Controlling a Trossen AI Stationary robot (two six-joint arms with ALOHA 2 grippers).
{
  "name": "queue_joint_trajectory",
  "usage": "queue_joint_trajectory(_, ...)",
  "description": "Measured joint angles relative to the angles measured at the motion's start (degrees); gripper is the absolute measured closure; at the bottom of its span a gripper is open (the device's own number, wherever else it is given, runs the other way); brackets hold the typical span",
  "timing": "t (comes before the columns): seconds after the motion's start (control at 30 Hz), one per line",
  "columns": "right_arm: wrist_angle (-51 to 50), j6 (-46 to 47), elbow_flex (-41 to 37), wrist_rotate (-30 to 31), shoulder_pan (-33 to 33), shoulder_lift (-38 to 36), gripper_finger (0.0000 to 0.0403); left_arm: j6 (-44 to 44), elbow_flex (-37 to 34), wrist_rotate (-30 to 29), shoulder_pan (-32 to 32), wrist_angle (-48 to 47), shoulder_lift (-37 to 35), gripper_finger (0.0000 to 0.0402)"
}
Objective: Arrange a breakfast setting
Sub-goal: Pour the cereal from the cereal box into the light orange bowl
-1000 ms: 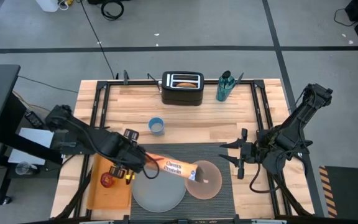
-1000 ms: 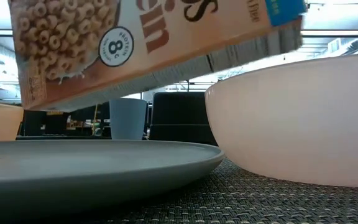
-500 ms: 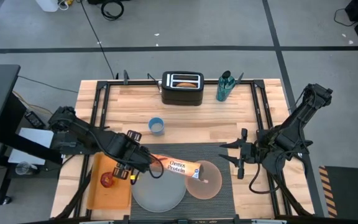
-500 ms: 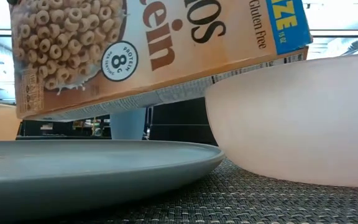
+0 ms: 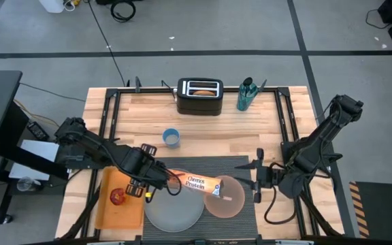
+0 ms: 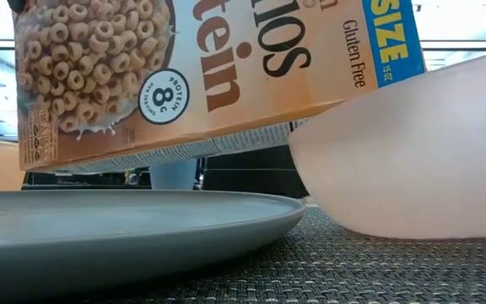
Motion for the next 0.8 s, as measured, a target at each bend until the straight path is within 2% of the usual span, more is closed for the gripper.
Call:
queue_joint_trajectory(0.2, 5.8, -6.1, 0.0, -2.7, 0.0, -0.1, 0.0237, 0.8, 1.2, 0.6, 0.0, -0.3, 0.0, 0.0189)
queue_joint_trajectory(0.5, 13.7, -18.3, 0.0, -4.3, -0.7, 0.8, 0.0228, 1.6, 3.9, -2.9, 0.7, 0.0, -0.2, 0.0189)
queue_joint_trajectory(0.8, 17.3, -18.5, 0.0, -3.4, -2.8, 4.2, 0.0182, 1.6, 3.9, -2.9, 1.3, 0.0, -0.2, 0.0189)
